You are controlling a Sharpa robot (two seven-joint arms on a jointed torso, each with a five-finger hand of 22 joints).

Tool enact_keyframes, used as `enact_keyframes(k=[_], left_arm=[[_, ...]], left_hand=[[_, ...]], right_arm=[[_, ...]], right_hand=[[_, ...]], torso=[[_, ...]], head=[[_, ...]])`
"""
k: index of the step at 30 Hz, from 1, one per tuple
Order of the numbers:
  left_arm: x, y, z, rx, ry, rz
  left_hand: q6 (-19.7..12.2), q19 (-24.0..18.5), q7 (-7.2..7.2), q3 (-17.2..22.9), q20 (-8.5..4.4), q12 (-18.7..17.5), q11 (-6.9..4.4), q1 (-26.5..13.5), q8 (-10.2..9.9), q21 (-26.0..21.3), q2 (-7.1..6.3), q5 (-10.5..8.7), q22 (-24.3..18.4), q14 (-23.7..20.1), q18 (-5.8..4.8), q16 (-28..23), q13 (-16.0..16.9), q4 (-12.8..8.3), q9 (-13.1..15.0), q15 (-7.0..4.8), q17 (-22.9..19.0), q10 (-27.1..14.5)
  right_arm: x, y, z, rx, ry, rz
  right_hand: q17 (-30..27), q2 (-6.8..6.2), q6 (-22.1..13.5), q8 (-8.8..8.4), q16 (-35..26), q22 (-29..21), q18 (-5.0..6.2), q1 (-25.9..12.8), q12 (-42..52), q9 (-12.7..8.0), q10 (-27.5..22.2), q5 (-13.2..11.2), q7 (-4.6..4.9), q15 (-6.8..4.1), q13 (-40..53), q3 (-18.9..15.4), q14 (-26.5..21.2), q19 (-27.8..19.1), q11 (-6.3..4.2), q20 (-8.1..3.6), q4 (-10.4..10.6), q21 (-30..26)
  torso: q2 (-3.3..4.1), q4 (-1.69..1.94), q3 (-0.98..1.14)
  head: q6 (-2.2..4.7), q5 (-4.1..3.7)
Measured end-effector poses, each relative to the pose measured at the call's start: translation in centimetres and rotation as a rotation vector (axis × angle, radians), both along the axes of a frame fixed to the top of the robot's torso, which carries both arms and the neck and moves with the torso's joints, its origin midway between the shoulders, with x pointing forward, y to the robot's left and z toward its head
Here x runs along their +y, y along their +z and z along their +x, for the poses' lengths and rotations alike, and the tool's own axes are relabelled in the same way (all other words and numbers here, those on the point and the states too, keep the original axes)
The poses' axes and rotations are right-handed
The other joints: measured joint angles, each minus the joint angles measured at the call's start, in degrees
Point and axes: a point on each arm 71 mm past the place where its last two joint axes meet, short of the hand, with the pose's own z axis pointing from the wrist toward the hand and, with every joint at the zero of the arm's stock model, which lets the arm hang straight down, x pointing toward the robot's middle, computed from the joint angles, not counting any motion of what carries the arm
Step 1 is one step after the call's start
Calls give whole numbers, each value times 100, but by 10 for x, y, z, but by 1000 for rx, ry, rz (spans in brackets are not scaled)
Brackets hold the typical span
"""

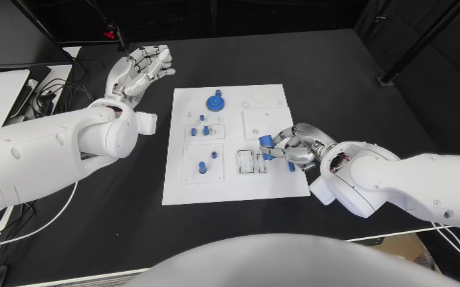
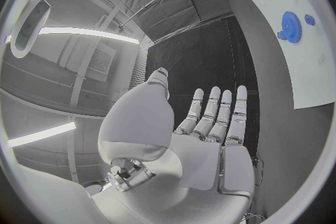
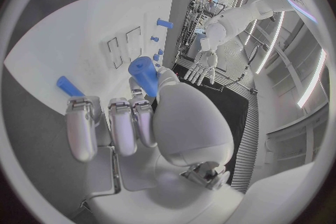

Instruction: Assemble the parts on the task board

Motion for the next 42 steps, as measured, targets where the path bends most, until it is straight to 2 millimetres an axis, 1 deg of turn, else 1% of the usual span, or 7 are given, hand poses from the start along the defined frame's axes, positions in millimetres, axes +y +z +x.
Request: enact_keyframes(k=[1, 2, 3, 8, 36, 39, 42], left_arm=[[0, 0, 0, 0, 0, 0], [0, 0, 0, 0, 1, 0], [0, 0, 0, 0, 1, 1], [0, -1, 0, 1, 2, 1], [1, -2, 0, 3, 1, 1], [1, -2, 0, 3, 1, 0], [1, -2, 0, 4, 1, 0]], left_hand=[[0, 0, 0, 0, 0, 0, 0, 0, 0, 0, 0, 0, 0, 0, 0, 0, 0, 0, 0, 0, 0, 0], [0, 0, 0, 0, 0, 0, 0, 0, 0, 0, 0, 0, 0, 0, 0, 0, 0, 0, 0, 0, 0, 0], [0, 0, 0, 0, 0, 0, 0, 0, 0, 0, 0, 0, 0, 0, 0, 0, 0, 0, -2, 0, 0, 0], [0, 0, 0, 0, 0, 0, 0, 0, 0, 0, 0, 0, 0, 0, 0, 0, 0, 0, -8, 0, -8, 0], [0, 0, 0, 0, 0, 24, 0, 0, 0, 0, 0, 22, 0, -36, 0, 22, -10, 0, -13, 4, -14, 0], [0, 0, 0, 0, 0, 24, 0, 0, 0, 0, 0, 22, 0, -36, 0, 22, -9, 0, -13, 4, -14, 0], [0, 0, 0, 0, 0, 24, 0, 19, 0, 0, 19, 22, 0, -36, 0, 22, -9, 0, -13, 4, -16, 0]], right_arm=[[2, 0, 1, -2, 7, -2], [4, -1, 2, -3, 15, -6], [6, -2, 3, -4, 24, -13], [16, -6, 8, -5, 62, -53], [38, -13, 16, -64, 203, -291], [40, -12, 15, -75, 212, -307], [40, -12, 15, -85, 218, -320]], right_hand=[[0, 51, 129, -30, 0, 0, 0, -188, 0, -6, 0, -204, -83, 0, 0, -82, 0, 0, 0, 0, -6, -29], [0, 79, 159, -47, 0, 0, 0, -277, 0, -13, 0, -306, -90, 0, 0, -119, 0, 0, 0, 0, 1, -39], [0, 103, 250, -50, 0, 0, 1, -349, 0, -28, 0, -399, -158, 0, 0, -167, 0, 0, 0, 0, 4, -39], [-1, 128, 285, -55, 0, 0, 0, -383, 0, -40, 0, -527, -181, 0, 0, -188, 0, 0, 0, 0, 9, -40], [-2, 252, 284, -154, 0, 0, 0, -410, 0, -66, -21, -440, -184, -20, 0, -262, -22, 0, -20, 1, 4, -62], [-2, 337, 284, -210, 0, 0, 1, -497, 0, -76, -21, -416, -184, -20, 0, -338, -22, 0, -20, 1, 16, -62], [-2, 347, 324, -253, 0, 0, 1, -511, 0, -93, -21, -404, -223, -20, 0, -368, -22, 0, -20, 1, 13, -62]], torso=[[0, 0, 0], [0, 0, 1], [1, 0, 2], [7, -7, 8], [7, -12, 7], [7, -13, 7], [7, -13, 7]], head=[[0, 16], [0, 27], [0, 39], [0, 76], [0, 73], [0, 74], [0, 74]])
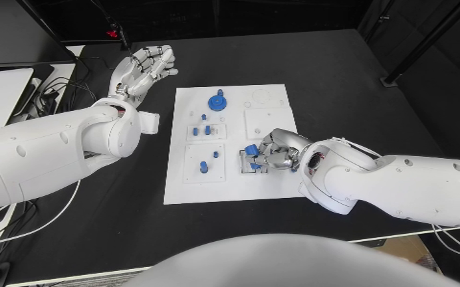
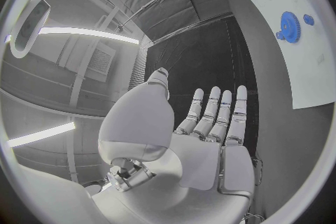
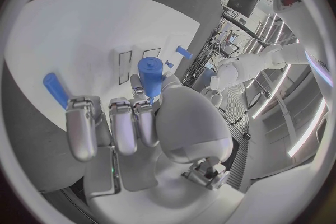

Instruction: Assemble the parts on the task board

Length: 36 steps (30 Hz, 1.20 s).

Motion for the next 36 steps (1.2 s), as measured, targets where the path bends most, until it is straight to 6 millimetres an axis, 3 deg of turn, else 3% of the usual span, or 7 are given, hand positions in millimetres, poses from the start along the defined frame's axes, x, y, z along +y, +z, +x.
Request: enact_keyframes(k=[3, 14, 23, 36], left_arm=[[0, 0, 0, 0, 0, 0], [0, 0, 0, 1, -1, 0], [0, 0, 0, 1, -1, 0], [-1, 0, 0, 1, -2, -1]], left_hand=[[0, 0, 0, 0, 0, 0, 0, 4, 0, 0, 4, 0, 0, 0, 0, 0, 0, 0, 0, 0, -4, 0], [0, 0, 0, 0, 0, 0, 0, 4, 0, 0, 4, 0, -5, 1, 0, 0, 0, 0, 1, 1, -4, 0], [0, 0, 0, 0, 0, 0, 0, 4, 0, 0, 4, 0, -5, 1, 0, 0, 1, 0, 1, 1, -4, 0], [0, 0, 0, 0, 0, -1, 0, 4, 0, 0, 4, 0, -4, 1, 1, 0, 1, 0, 1, 1, -3, 0]], right_arm=[[1, 0, 0, -8, 8, -10], [5, 0, 0, -11, 31, -41], [6, 0, -1, -12, 46, -68], [9, -1, 1, -29, 58, -100]], right_hand=[[0, -4, 52, -56, 0, 0, -1, -89, 0, -13, 0, 34, 3, 0, 0, -37, 0, 0, 0, 0, 7, 0], [-1, -9, 336, -166, 0, 0, 0, -265, 0, -44, 0, 34, -213, -21, 0, -220, 21, 21, 0, -21, -3, 0], [-1, -49, 370, -232, 0, 0, 0, -317, 0, -45, 0, 35, -208, -21, 0, -297, 21, 21, 0, -21, -1, -25], [-1, -8, 398, -320, 0, 0, 0, -519, 0, -52, 0, -118, -216, -20, 0, -483, 21, 21, 1, -20, 1, -49]], torso=[[0, -1, 0], [-3, -1, 0], [-3, -1, -1], [-3, 1, -3]], head=[[0, 12], [0, 21], [0, 31], [-1, 27]])
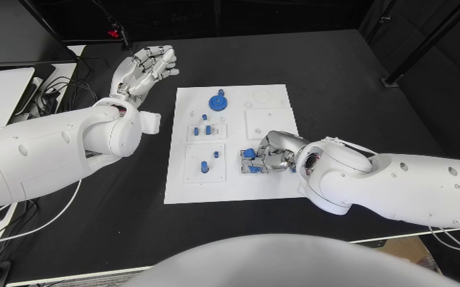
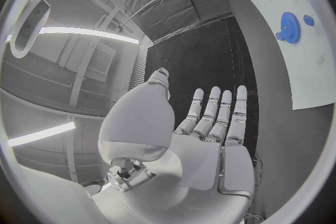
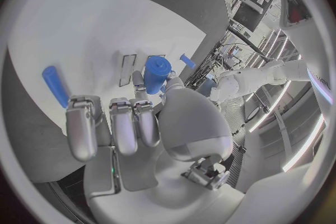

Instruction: Assemble the parts on the task board

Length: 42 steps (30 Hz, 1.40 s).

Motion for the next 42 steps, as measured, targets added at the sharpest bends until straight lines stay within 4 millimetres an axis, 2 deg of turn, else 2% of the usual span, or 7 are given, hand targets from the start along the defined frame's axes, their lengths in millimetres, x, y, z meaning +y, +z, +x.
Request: enact_keyframes(k=[12, 19, 22, 28, 30, 39, 42], left_arm=[[0, 0, 0, 0, 0, 0], [0, 0, 0, 1, 0, 0], [1, 0, 0, 1, 0, 0], [1, -1, 0, 1, 1, 0], [1, -1, 0, 2, 0, 0], [1, -1, -1, 3, 0, 0], [1, -1, -1, 3, 0, -1]], left_hand=[[0, 0, 0, 0, 0, 0, 0, 0, 0, 0, 0, 0, 1, 0, 0, 0, 0, 0, -5, 0, 0, 0], [0, 0, 0, 0, 0, 0, 0, 0, 0, 0, 0, 0, 1, 0, 0, 0, 0, 0, -4, 0, 1, 0], [0, 0, 0, 0, 0, 0, 0, 0, 0, 0, 0, 0, 1, 0, 0, 0, 0, 0, -4, 0, 0, 0], [0, 0, 0, 0, 0, 0, 0, 0, 0, 0, 0, 0, 1, 0, 0, 0, -1, 0, -4, 0, 0, 0], [0, 0, 0, 0, 0, 24, 0, 0, 23, 22, 0, 0, 1, 0, 0, 22, -14, 0, -14, 0, -14, 0], [0, 0, 0, 0, 0, 24, 0, 0, 23, 21, 0, 0, 1, 0, 0, 22, -14, 0, -14, 0, -17, 0], [0, 0, 0, 0, 0, 24, 0, 0, 23, 21, 0, 0, 1, 0, 0, 22, -14, 0, -15, 0, -17, 0]], right_arm=[[2, 0, 1, -5, 10, -12], [3, -1, 1, -4, 14, -16], [3, -1, 1, -4, 14, -18], [3, -1, 1, -6, 14, -18], [3, 0, 1, -7, 15, -17], [1, 2, 0, -25, 13, -6], [-1, 3, 0, -41, 10, 2]], right_hand=[[0, 28, 29, -45, 0, 0, 0, -87, 0, 0, 0, -151, 8, 0, 0, -148, 0, 0, 0, 0, -2, -22], [0, 43, 29, -96, 0, 0, 1, -257, 0, 0, 0, -333, 8, 0, 0, -287, 0, 0, 0, 0, -3, -44], [0, 36, 29, -126, 0, 0, 1, -385, 0, 12, 0, -513, 8, 0, 0, -421, 0, 0, 0, 0, -7, -64], [0, -52, -4, -129, 0, 0, 0, -834, 0, 51, 0, -1123, 40, 0, 0, -747, 0, 0, 0, 0, -5, -110], [0, -96, -24, -124, 0, 0, 0, -955, 0, 63, 0, -1253, 61, 0, 0, -803, 0, 0, 0, 0, -8, -117], [0, -231, -103, 28, 0, 0, 0, -1112, 0, 126, 0, -1301, 62, 0, 0, -837, 0, 0, 0, 0, -6, -131], [-1, -411, -190, 212, 0, 0, 0, -932, 0, 206, 0, -1301, 59, 0, 0, -668, 0, 0, 0, 0, -21, -154]], torso=[[0, -1, 2], [0, -5, 3], [0, -5, 3], [1, -5, 3], [1, -6, 3], [1, -9, 2], [1, -9, 2]], head=[[0, 8], [0, 16], [0, 16], [0, 21], [0, 21], [0, 3], [0, -1]])
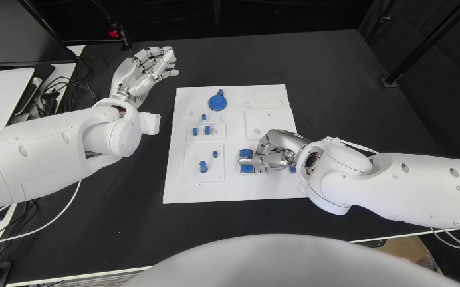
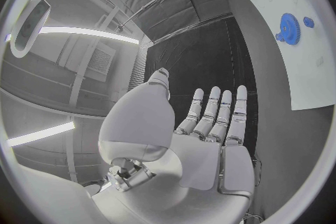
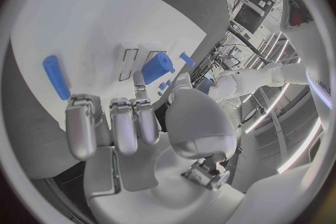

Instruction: Assemble the parts on the task board

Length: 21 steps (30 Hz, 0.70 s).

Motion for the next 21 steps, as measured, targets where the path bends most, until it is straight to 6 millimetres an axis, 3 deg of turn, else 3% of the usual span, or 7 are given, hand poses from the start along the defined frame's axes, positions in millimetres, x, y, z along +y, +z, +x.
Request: enact_keyframes(k=[2, 7, 10, 12, 17, 21], left_arm=[[0, 0, 0, 0, 0, 0], [1, 0, 0, 1, 0, 0], [1, 0, 0, 1, 1, 0], [1, 0, 0, 1, 1, 0], [1, -1, 0, 2, 1, 0], [1, -1, -1, 2, 1, 0]], left_hand=[[0, 0, 0, 0, 0, 0, 0, 0, 0, 0, 0, 0, 0, 0, 0, 0, 0, 0, 0, 0, 0, 0], [0, 0, 0, 0, 0, 0, 0, 0, 0, 0, 0, 0, 0, 0, 0, 0, 0, 0, 0, 0, 0, 0], [0, 0, 0, 0, 0, 0, 0, 17, 0, 0, 17, 18, 0, 0, 0, 0, -4, 0, 0, 0, -8, 0], [0, 0, 0, 0, 0, 0, 0, 23, 0, 0, 23, 23, 0, 0, 0, 0, -6, 0, -5, 0, -9, 0], [0, 0, 0, 0, 0, 0, 0, 23, 0, 0, 23, 23, 0, 0, 0, 0, -6, 0, -4, 0, -9, 0], [0, 0, 0, 0, 0, 0, 0, 23, 0, 0, 23, 23, 0, 0, 0, 0, -6, 0, -4, 0, -9, 0]], right_arm=[[-2, 2, 0, -15, -2, 8], [-4, 5, -1, -44, 2, 26], [-4, 6, -2, -55, 10, 33], [-3, 7, -2, -60, 16, 36], [-1, 7, -2, -66, 28, 40], [2, 6, 0, -68, 33, 39]], right_hand=[[0, -134, 23, 200, 0, 0, 0, 210, 0, 93, 2, 0, -23, -6, 0, 161, -6, -13, -2, -13, -3, 0], [0, -477, 105, 918, 0, 0, 0, 876, 0, 493, 7, 0, -198, -151, 0, 750, -5, -18, -158, -116, 13, 0], [0, -587, 23, 1360, 0, 0, 0, 1046, 0, 803, 23, 0, -286, -218, 0, 979, -8, -20, -228, -185, 13, 0], [0, -614, -20, 1548, 0, 0, 0, 1144, 0, 951, 11, 0, -330, -226, 0, 1058, 1, -20, -258, -225, 12, -22], [0, -621, -79, 1737, 0, 0, 0, 1159, 0, 1112, 25, 0, -346, -247, 0, 1112, -20, -20, -272, -225, 21, -22], [0, -522, -157, 1844, 0, 0, 0, 1193, 0, 1227, 10, 1, -363, -267, 0, 1119, 0, 1, -298, -245, 12, -22]], torso=[[1, 0, 1], [1, 0, 2], [1, 0, 2], [1, 0, 2], [1, 3, 4], [1, 7, 3]], head=[[0, 1], [0, 14], [0, 15], [0, 14], [0, 1], [0, 5]])
